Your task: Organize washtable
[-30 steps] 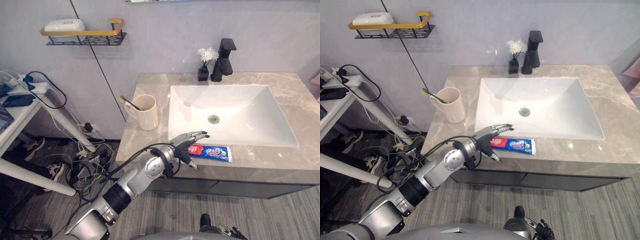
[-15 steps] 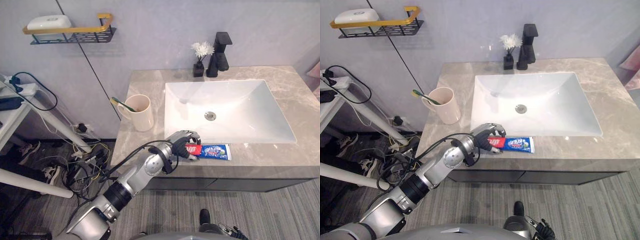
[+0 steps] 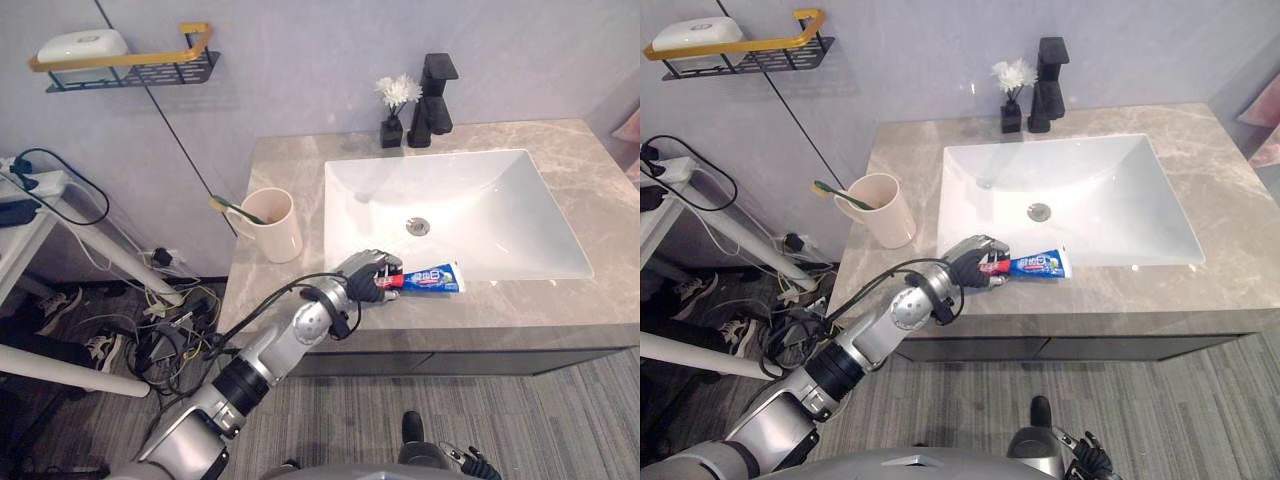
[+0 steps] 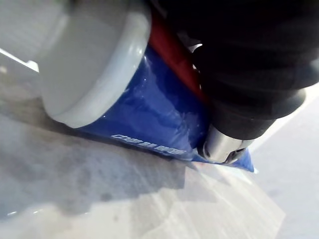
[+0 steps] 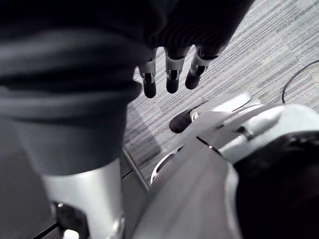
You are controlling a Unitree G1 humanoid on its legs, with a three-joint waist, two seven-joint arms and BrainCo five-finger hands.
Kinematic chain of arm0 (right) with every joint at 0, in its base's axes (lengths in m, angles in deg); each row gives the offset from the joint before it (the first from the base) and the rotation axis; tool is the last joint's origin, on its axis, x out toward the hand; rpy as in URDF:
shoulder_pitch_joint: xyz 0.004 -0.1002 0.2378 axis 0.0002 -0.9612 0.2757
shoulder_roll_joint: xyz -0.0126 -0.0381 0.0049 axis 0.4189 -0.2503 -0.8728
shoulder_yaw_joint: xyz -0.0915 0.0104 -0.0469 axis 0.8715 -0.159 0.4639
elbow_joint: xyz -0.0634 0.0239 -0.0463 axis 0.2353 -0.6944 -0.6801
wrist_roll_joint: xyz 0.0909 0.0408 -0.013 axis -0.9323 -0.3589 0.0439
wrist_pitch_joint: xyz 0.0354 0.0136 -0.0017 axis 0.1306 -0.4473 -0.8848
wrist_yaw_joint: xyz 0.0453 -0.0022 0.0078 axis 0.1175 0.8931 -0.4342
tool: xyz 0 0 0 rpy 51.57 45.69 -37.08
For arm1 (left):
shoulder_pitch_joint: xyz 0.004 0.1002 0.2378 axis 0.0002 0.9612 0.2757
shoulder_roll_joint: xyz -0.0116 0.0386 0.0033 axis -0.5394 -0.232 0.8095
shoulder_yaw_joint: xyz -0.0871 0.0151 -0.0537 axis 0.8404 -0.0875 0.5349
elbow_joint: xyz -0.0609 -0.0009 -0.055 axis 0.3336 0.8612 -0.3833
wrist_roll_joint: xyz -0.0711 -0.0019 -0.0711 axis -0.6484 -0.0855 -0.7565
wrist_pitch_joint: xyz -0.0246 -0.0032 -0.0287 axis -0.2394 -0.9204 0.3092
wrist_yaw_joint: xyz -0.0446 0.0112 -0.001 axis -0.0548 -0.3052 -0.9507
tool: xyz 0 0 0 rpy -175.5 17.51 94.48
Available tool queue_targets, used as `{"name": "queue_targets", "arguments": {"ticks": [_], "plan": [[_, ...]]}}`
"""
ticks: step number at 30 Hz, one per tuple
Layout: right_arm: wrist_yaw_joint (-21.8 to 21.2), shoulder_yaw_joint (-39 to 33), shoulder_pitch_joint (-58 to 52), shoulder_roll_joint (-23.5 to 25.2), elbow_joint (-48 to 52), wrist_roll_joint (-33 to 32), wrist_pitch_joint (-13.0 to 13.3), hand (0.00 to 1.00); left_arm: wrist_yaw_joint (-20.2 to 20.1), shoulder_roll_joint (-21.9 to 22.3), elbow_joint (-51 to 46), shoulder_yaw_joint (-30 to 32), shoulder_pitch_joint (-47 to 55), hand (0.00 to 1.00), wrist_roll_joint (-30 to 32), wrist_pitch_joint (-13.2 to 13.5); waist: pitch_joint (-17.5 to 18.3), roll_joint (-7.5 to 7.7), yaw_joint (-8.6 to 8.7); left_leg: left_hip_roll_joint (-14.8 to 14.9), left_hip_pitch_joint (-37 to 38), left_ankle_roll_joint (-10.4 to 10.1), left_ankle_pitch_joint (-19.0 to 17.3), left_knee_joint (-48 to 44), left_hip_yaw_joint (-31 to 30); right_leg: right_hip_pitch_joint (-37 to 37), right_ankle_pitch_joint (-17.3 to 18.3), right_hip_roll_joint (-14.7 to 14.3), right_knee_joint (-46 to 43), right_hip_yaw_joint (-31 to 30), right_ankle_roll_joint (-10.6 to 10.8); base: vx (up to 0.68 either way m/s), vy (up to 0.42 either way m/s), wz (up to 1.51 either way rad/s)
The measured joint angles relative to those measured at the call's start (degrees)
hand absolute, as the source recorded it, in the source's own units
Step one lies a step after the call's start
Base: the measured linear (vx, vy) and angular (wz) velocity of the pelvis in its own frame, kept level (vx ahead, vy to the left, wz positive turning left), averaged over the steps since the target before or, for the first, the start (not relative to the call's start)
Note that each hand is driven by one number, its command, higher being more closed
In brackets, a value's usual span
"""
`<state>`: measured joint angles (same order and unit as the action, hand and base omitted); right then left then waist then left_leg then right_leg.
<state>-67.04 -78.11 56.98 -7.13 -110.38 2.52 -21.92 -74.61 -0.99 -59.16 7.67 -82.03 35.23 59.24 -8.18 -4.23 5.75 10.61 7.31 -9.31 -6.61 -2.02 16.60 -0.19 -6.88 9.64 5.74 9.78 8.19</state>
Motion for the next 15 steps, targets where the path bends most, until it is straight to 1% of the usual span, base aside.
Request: {"name": "queue_targets", "arguments": {"ticks": [3, 6, 7, 9, 11, 13, 15], "plan": [[0.12, 0.44, 0.0, -0.1, 0.05, -0.03, 0.03, 0.0, -0.05, 0.02, 0.0, -0.52, 0.0, 1.0, 0.54, 0.73, 0.0, 0.01, 0.02, 0.0, 0.05, 0.0, 0.0, -0.01, -0.01, -0.05, -0.01, 0.0, 0.0, 0.0, 0.01, 0.0, 0.0, 0.0], [0.19, 0.54, -0.02, -0.11, 0.14, -0.4, 0.08, 0.0, -0.04, 0.05, 0.0, -0.56, 0.0, 1.0, 1.07, 0.84, -0.03, 0.04, 0.06, 0.0, 0.16, 0.0, 0.0, 0.0, 0.01, -0.13, -0.02, 0.0, 0.0, -0.01, 0.02, 0.0, 0.0, 0.0], [0.35, 0.58, -0.09, -0.05, 0.34, -2.57, 0.18, 0.0, 0.0, 0.04, 0.0, -0.56, 0.01, 1.0, 1.08, 0.83, -0.03, 0.05, 0.07, 0.0, 0.18, 0.0, 0.0, 0.0, 0.02, -0.14, -0.02, 0.0, 0.0, -0.02, 0.03, 0.0, 0.0, 0.0], [0.63, 0.51, -0.3, 0.11, 0.79, -4.72, 0.5, 0.0, 0.04, 0.04, -0.03, -0.55, 0.01, 1.0, 1.14, 0.79, -0.04, 0.07, 0.11, 0.0, 0.25, 0.0, 0.0, 0.0, 0.08, -0.16, -0.03, 0.0, 0.0, -0.06, 0.05, 0.0, 0.0, 0.0], [0.63, 0.07, -1.67, 0.45, 3.73, -6.87, 1.14, 0.0, 0.06, 0.02, -0.24, -0.54, 0.01, 1.0, 1.8, 0.78, -0.05, 0.09, 0.16, 0.0, 0.33, 0.0, 0.0, 0.01, 0.17, -0.18, -0.03, -0.01, 0.0, -0.14, 0.05, 0.0, 0.001, -0.02], [0.85, -1.53, -3.59, 0.98, 9.04, -9.24, 1.33, 0.0, 0.09, 0.46, -1.27, -0.63, 0.0, 1.0, 2.36, 0.68, 0.05, 0.27, 0.2, -0.02, 0.32, 0.01, -0.02, -0.06, 0.63, 0.12, -0.17, -0.02, -0.04, -0.79, 0.18, 0.0, 0.007, -0.1], [1.05, -4.43, -5.59, 2.19, 17.21, -13.46, 1.86, 0.0, -0.09, 0.35, -2.94, -0.85, 0.0, 1.0, 3.2, 0.22, 0.11, 0.43, 0.14, -0.16, 0.17, 0.1, -0.09, -0.07, 1.99, 1.2, -0.57, -0.08, -0.13, -2.31, 0.23, -0.01, 0.014, -0.28]]}}
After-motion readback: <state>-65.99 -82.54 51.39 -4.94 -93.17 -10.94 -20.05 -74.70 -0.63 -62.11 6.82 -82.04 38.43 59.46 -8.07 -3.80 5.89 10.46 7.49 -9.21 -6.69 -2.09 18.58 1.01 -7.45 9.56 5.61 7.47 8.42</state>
